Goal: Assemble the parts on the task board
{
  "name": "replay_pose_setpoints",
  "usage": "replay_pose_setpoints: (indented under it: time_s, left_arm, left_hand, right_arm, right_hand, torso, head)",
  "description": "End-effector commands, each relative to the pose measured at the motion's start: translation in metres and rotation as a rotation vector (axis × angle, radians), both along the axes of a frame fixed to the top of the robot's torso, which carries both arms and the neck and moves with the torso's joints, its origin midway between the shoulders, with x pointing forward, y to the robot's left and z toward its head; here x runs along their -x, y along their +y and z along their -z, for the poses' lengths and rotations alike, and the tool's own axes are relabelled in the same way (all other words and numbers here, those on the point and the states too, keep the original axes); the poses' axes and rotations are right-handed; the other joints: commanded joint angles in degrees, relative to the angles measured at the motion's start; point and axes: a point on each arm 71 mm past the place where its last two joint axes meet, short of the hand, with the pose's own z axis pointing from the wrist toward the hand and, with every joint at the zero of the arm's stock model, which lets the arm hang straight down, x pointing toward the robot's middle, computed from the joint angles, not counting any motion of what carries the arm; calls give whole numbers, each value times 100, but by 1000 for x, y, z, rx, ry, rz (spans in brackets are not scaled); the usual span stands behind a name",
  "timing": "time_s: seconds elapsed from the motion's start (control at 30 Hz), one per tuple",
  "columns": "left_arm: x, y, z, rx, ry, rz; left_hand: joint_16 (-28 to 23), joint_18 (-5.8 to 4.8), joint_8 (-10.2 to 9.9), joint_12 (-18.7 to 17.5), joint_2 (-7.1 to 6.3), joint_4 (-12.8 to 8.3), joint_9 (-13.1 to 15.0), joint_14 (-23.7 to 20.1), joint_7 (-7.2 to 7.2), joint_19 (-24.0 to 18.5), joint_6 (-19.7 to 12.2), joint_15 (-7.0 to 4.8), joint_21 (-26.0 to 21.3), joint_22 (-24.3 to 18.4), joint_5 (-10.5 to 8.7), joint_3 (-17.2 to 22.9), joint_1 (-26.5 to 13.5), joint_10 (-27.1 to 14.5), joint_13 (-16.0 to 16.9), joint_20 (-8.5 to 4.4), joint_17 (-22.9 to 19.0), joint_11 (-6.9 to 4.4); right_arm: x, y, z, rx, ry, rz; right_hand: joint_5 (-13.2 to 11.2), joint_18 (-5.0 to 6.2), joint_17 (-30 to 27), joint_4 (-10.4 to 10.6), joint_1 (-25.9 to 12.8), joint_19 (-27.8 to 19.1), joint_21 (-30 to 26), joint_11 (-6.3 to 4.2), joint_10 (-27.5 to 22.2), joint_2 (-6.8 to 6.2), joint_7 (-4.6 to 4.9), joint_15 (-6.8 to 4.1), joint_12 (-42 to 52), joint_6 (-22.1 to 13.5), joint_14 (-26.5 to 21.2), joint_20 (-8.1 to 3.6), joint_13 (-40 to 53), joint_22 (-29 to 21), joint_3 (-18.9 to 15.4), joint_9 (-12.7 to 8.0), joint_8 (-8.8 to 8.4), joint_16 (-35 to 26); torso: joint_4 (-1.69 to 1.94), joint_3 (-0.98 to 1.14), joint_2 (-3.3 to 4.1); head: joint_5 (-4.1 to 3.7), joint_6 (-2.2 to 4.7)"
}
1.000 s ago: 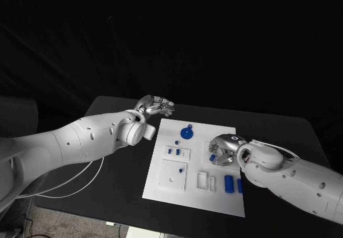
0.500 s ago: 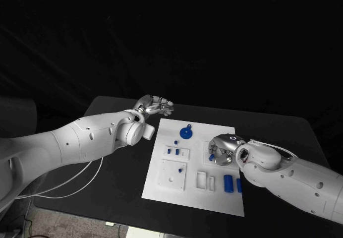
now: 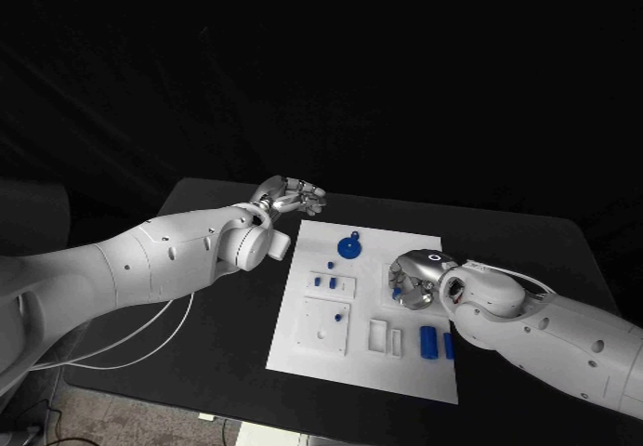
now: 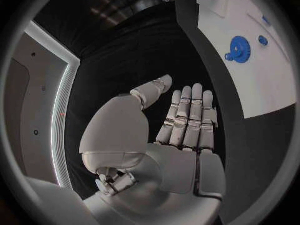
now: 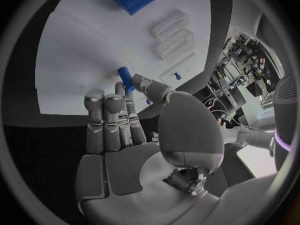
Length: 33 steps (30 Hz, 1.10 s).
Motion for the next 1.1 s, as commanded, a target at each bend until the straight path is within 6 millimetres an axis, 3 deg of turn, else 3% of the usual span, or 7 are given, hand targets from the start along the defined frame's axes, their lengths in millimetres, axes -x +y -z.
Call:
replay_pose_setpoints:
  time_s: [0.03,0.27,0.6,0.83,1.1]
  left_arm:
    - [0,-2,-1,9,-2,12]
    - [0,-2,-1,10,-2,14]
    - [0,-1,-1,9,-3,11]
    - [-1,2,-1,7,-4,5]
    - [-1,2,-1,6,-5,3]
  left_hand:
    - [-20,104,32,17,31,-17,-10,-27,-4,24,-49,9,-30,7,-32,-22,-33,-47,-10,9,8,-12]
    - [-23,104,33,18,31,-18,-10,-27,-4,23,-50,9,-32,8,-32,-21,-32,-48,-11,10,11,-12]
    - [-24,104,33,18,31,-18,-10,-27,-4,23,-50,9,-33,9,-32,-21,-31,-48,-13,10,13,-12]
    - [-26,105,34,18,33,-18,-11,-27,-4,23,-51,10,-34,10,-32,-20,-30,-49,-13,10,15,-12]
    - [-28,105,34,18,34,-18,-11,-26,-3,24,-52,10,-36,12,-32,-20,-29,-50,-15,10,20,-11]
  right_arm:
    - [1,1,0,11,-10,-8]
    - [2,3,-2,9,-58,0]
    - [6,5,-8,-42,-135,1]
    - [14,5,-21,-105,-151,-7]
    - [25,22,-42,-213,-152,-49]
  right_hand:
    - [-30,578,-11,-20,15,23,21,-18,99,84,-23,-64,57,88,-9,-22,44,112,80,24,64,24]
    - [-30,578,-23,-81,36,52,74,-117,308,176,-117,-160,216,305,32,-34,201,116,361,110,184,25]
    - [-30,578,-29,-135,11,85,108,-163,375,157,-153,-204,290,383,72,-62,304,111,485,157,224,27]
    - [-30,578,-38,-110,-13,161,135,-203,418,66,-187,-245,367,446,149,-109,444,95,682,235,264,25]
    - [-31,578,-40,-85,-35,184,141,-210,417,41,-191,-252,386,453,168,-124,496,91,721,264,269,21]
  torso:
    - [-3,0,0]
    - [-1,2,1]
    - [-1,3,0]
    - [-1,2,-2]
    - [-3,0,1]
  head:
    - [3,-6]
    - [6,0]
    - [6,2]
    - [25,7]
    - [51,10]
